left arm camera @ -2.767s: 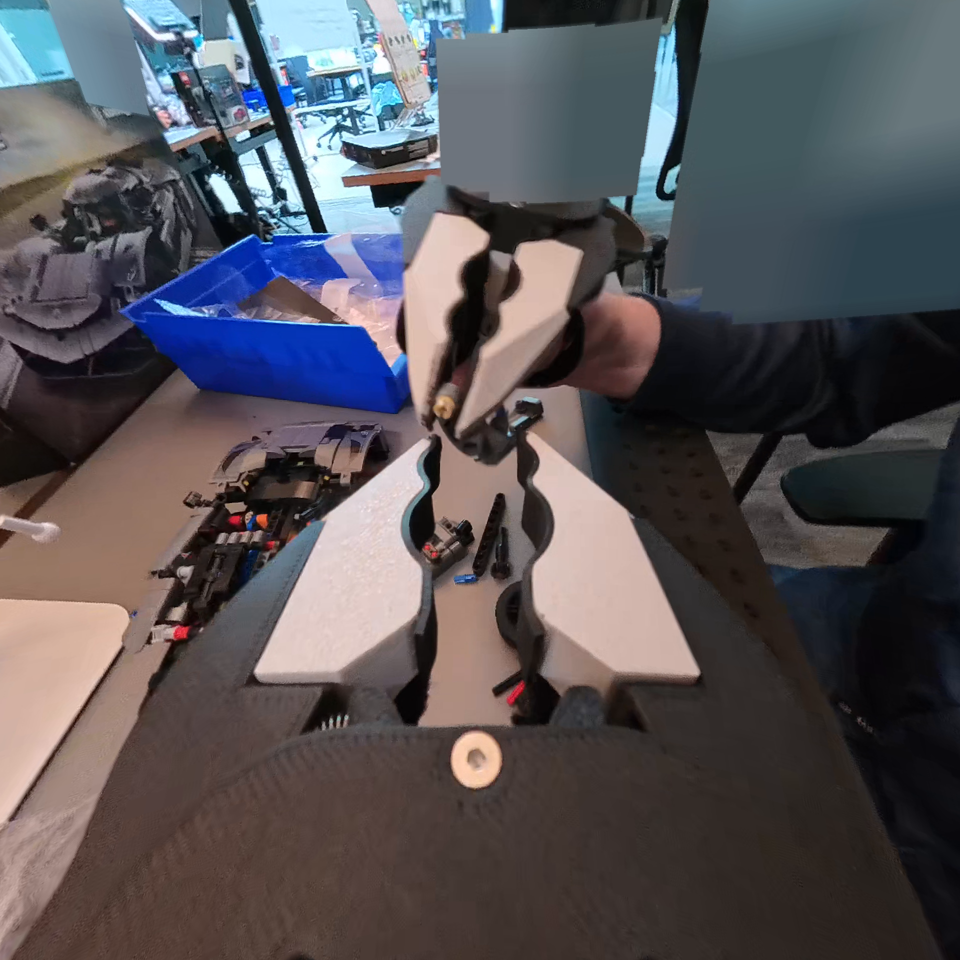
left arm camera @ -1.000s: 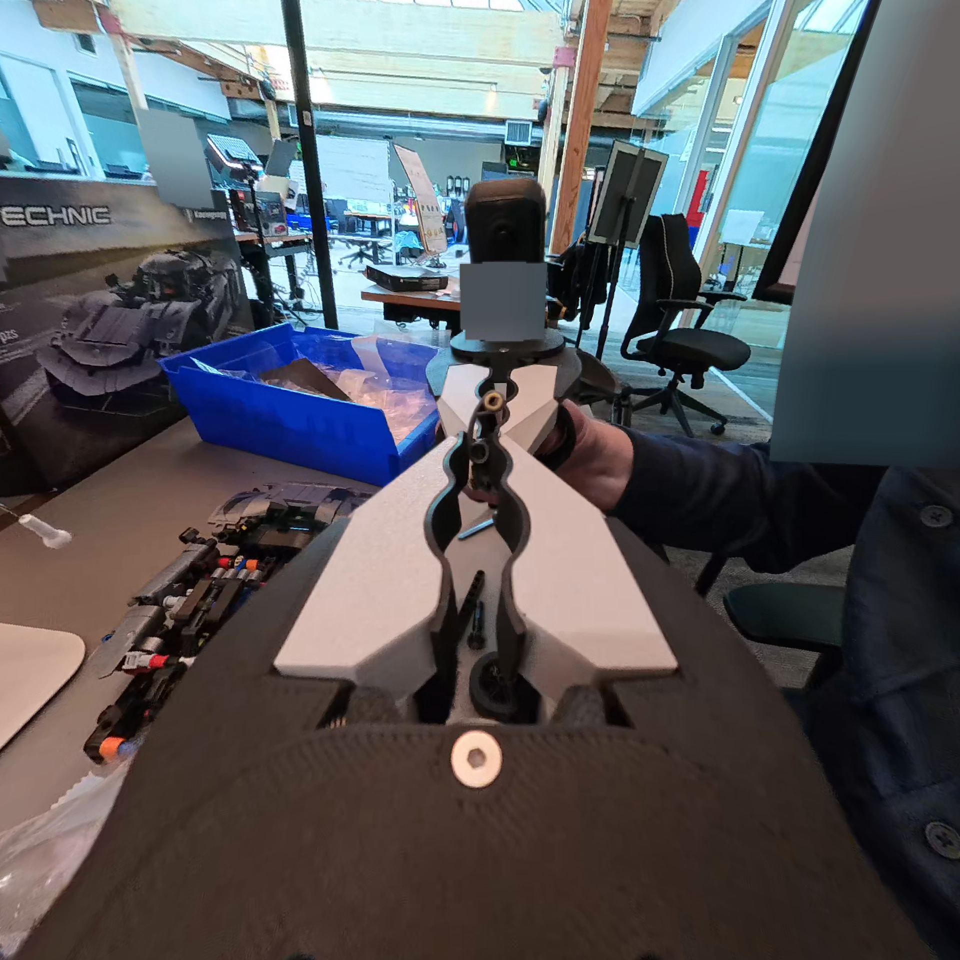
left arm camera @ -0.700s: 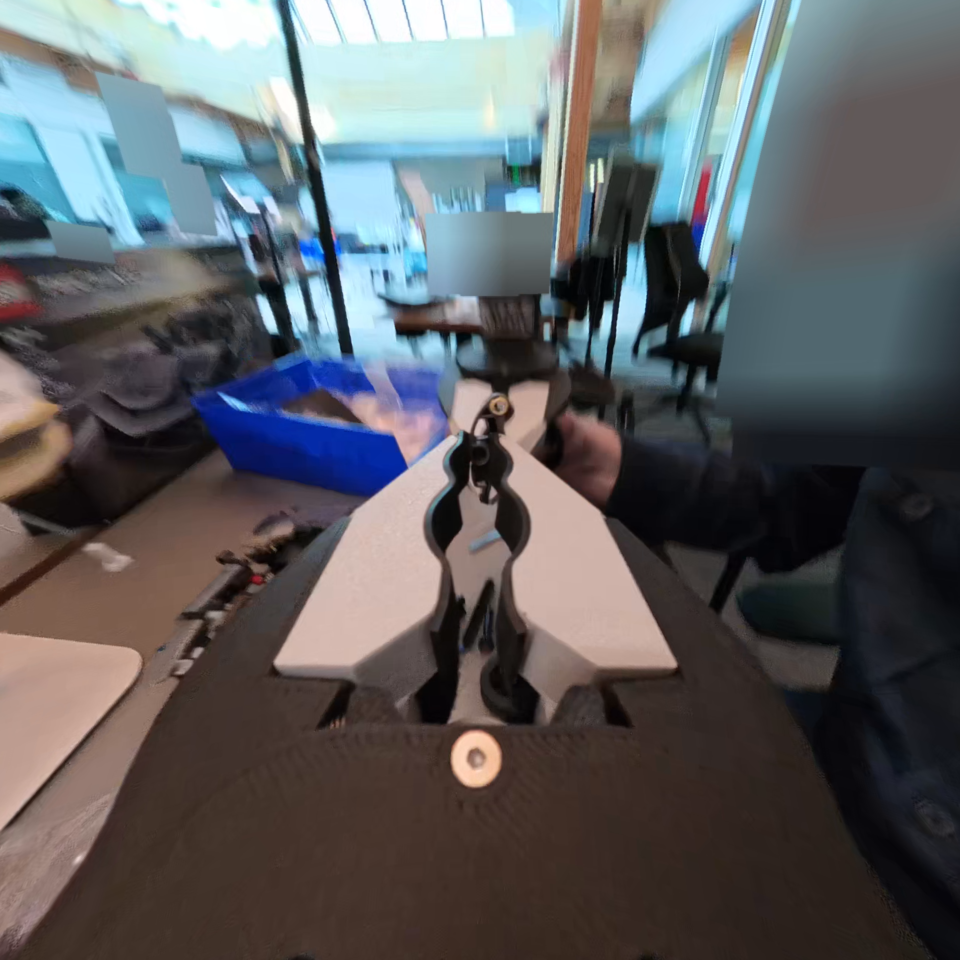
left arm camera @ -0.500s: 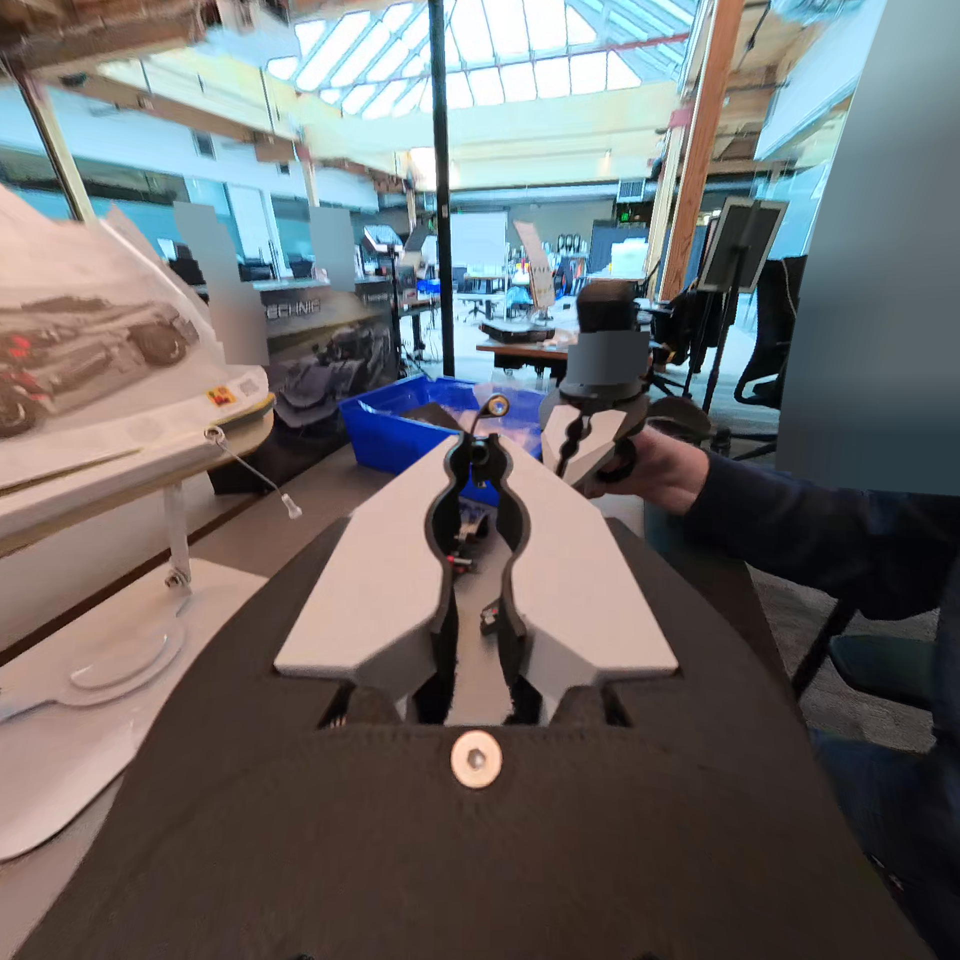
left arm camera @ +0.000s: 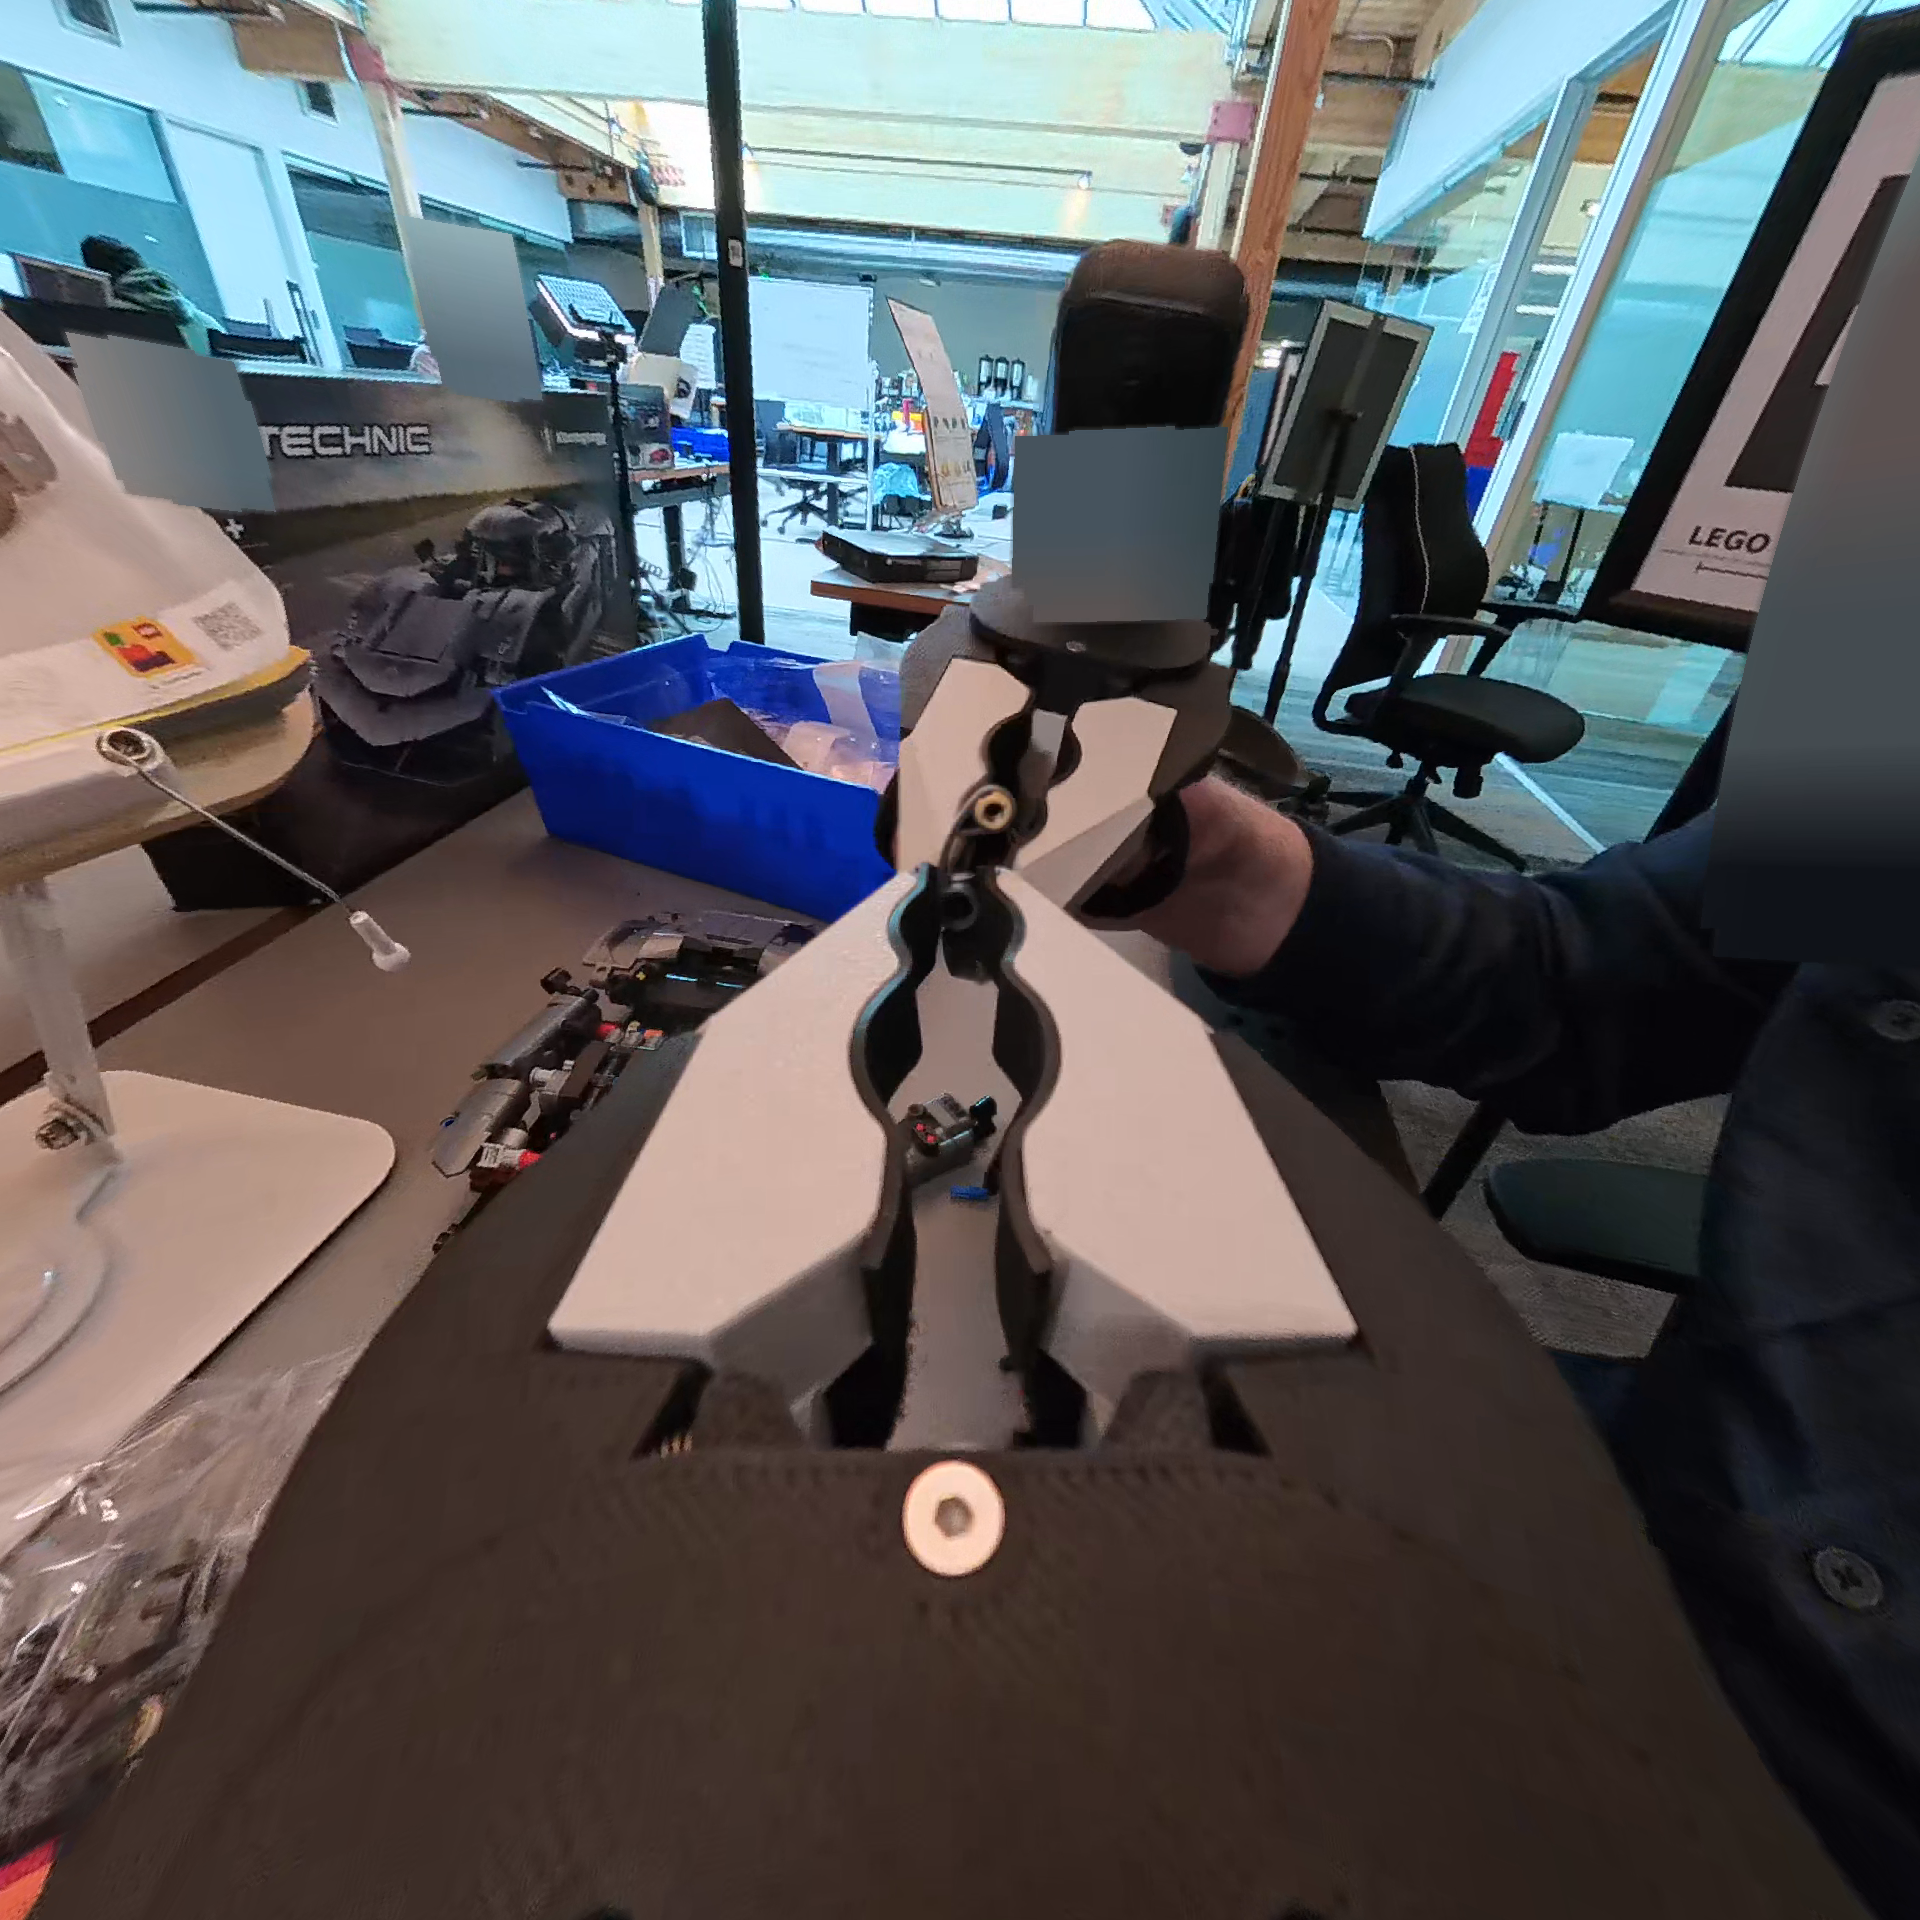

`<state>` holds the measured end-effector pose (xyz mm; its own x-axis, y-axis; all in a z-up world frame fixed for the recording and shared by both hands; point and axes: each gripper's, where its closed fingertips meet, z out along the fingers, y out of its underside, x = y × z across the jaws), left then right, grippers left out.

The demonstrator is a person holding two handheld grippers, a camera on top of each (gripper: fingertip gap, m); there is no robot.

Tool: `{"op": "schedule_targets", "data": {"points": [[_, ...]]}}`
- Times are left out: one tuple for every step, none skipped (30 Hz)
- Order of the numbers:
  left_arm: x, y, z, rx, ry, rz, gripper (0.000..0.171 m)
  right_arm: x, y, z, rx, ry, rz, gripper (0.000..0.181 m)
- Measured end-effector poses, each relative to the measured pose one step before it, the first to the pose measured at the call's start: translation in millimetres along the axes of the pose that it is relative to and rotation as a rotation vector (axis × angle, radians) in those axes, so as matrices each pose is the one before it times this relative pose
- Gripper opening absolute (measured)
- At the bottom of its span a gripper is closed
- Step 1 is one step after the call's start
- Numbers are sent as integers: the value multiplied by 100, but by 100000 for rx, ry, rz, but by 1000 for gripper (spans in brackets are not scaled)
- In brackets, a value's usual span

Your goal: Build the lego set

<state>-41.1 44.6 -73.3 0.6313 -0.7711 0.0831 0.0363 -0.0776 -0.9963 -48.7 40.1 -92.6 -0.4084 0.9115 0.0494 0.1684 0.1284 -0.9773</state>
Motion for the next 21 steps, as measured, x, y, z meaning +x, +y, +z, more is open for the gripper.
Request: {"op": "schedule_targets", "data": {"points": [[66,49,49,-321,211,494,5,-168,-232,-106,1697,-1113,525,3],[173,-103,8,632,1292,-635,5,-138,-40,-60,258,-970,648,3],[71,90,28,-639,441,152,5,-25,125,6,-926,-108,-23,3],[-68,171,61,-1069,-641,652,4,62,189,23,-1183,744,-1106,3],[-31,147,79,-858,-280,336,5,-28,114,19,-662,135,-843,3],[67,97,34,-591,628,-142,5,-80,107,8,-761,-75,-505,3],[34,92,29,-607,271,124,5,6,230,14,-1974,1148,-1725,2],[-30,244,102,-1534,-248,240,5,24,391,29,-3629,2108,-3099,2],[-25,372,140,-2562,-622,1055,5,40,409,14,-4110,2528,-3485,2],[-50,211,177,-1834,-1696,2004,5,114,379,-27,-3941,3080,-3734,2],[-61,231,240,-1911,-1889,1922,4,112,529,29,-5102,3136,-4183,1],[-71,455,258,-3322,-1193,1074,4,68,609,102,-5851,3562,-5425,2],[-95,402,235,-2773,-1275,702,4,-2,514,140,-5562,3911,-6537,1],[14,326,193,-2188,-557,137,4,-39,363,73,-4997,3621,-6287,1],[-18,234,119,-1279,-309,209,4,51,147,24,-3370,3069,-4309,1],[-128,-72,0,427,-659,-793,4,106,74,51,-2218,2009,-2387,1],[-135,15,22,-164,-1159,-305,4,109,110,45,-2097,1614,-2284,1],[-109,43,45,-538,-1392,1163,4,130,-13,-18,-626,1372,-1277,1],[-21,-201,-94,891,-308,-5,3,99,-49,-74,750,131,494,1],[-8,3,2,317,429,-836,3,105,345,56,-970,381,83,1],[-176,220,187,-1127,-1372,-168,4,172,1627,399,-8255,1980,-2386,0]]}}
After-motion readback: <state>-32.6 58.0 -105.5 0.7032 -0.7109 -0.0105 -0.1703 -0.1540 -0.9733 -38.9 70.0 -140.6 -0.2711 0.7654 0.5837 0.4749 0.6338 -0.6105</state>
